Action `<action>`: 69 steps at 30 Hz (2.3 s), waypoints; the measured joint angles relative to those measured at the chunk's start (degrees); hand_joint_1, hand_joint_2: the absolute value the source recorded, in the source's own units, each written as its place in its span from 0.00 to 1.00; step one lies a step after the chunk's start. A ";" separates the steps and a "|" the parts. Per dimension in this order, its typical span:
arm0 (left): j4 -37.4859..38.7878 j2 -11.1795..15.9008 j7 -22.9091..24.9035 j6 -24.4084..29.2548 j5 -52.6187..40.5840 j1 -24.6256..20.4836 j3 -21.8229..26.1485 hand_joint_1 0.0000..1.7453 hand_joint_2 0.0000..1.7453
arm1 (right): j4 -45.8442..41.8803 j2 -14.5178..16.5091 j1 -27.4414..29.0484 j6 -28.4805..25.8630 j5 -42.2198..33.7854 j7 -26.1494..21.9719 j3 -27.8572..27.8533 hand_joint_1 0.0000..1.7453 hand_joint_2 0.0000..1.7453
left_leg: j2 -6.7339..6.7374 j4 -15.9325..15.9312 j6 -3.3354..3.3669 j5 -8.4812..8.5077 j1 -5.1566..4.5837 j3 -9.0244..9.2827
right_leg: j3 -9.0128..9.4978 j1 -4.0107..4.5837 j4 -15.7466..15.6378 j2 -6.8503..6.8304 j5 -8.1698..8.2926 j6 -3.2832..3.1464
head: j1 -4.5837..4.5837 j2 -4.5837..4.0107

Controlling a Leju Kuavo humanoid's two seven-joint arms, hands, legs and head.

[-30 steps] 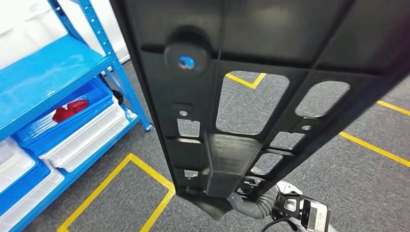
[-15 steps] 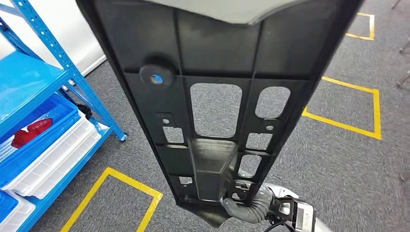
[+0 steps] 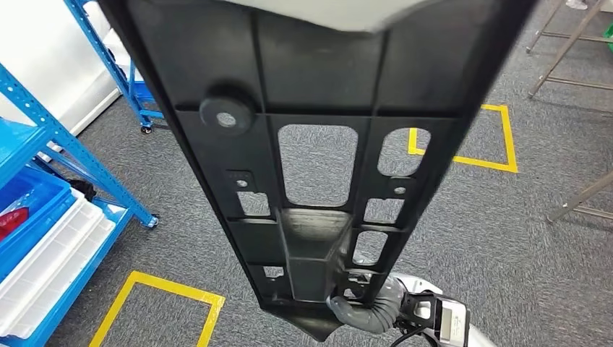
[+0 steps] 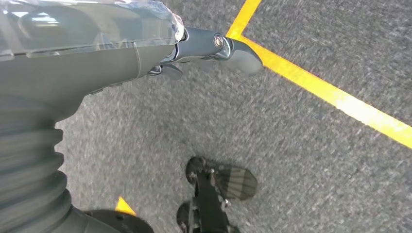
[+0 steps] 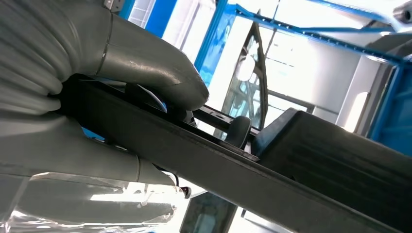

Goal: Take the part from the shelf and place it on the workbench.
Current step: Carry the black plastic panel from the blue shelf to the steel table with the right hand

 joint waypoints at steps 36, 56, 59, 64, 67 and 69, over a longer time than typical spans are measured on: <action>-0.16 5.90 0.86 -5.50 -1.02 0.98 4.66 0.00 1.00 | -4.21 -0.96 3.83 0.76 -0.25 -0.01 -2.78 1.00 1.00 | -4.86 10.08 -2.05 -8.41 1.08 -2.71 | -1.05 -0.58 0.32 3.43 0.26 -1.38 | -0.02 0.00; -0.16 4.56 2.68 -6.85 -3.16 0.56 4.55 0.00 1.00 | -4.14 -0.52 4.32 -2.78 2.54 -0.01 -3.03 1.00 1.00 | -3.15 -2.05 1.87 -0.17 0.48 1.35 | -5.08 -0.52 9.82 2.99 -3.19 1.26 | 0.00 0.00; -0.15 4.01 2.69 -6.25 -3.02 0.36 4.63 0.00 1.00 | -3.65 -0.51 4.26 -2.83 2.80 -0.02 -2.93 1.00 1.00 | -1.29 -0.88 0.98 -1.03 0.17 1.27 | 0.49 -0.15 0.05 -0.70 -0.63 0.85 | 0.00 0.00; -0.15 3.55 2.74 -5.68 -2.96 0.01 4.71 0.00 1.00 | -3.15 -0.70 4.30 -2.80 2.85 -0.01 -2.75 1.00 1.00 | -0.79 0.65 -0.54 -2.69 0.34 1.07 | 0.27 0.02 -0.91 1.49 -0.03 -0.70 | 0.00 0.00; -0.14 3.37 2.73 -5.67 -2.95 0.14 4.78 0.00 1.00 | -2.93 -0.91 4.19 -2.80 2.85 -0.01 -2.72 1.00 1.00 | -4.81 10.09 -1.25 -8.26 0.59 -2.94 | -0.14 -0.10 -1.05 3.29 0.41 -1.34 | 0.00 0.00; -0.14 3.30 2.64 -5.69 -2.94 0.39 4.82 0.00 1.00 | -2.61 -0.92 4.24 -2.80 2.84 -0.01 -2.69 1.00 1.00 | -5.50 15.59 -1.23 -9.88 0.59 -5.42 | -0.28 0.11 -1.03 4.75 0.58 -1.48 | 0.00 0.00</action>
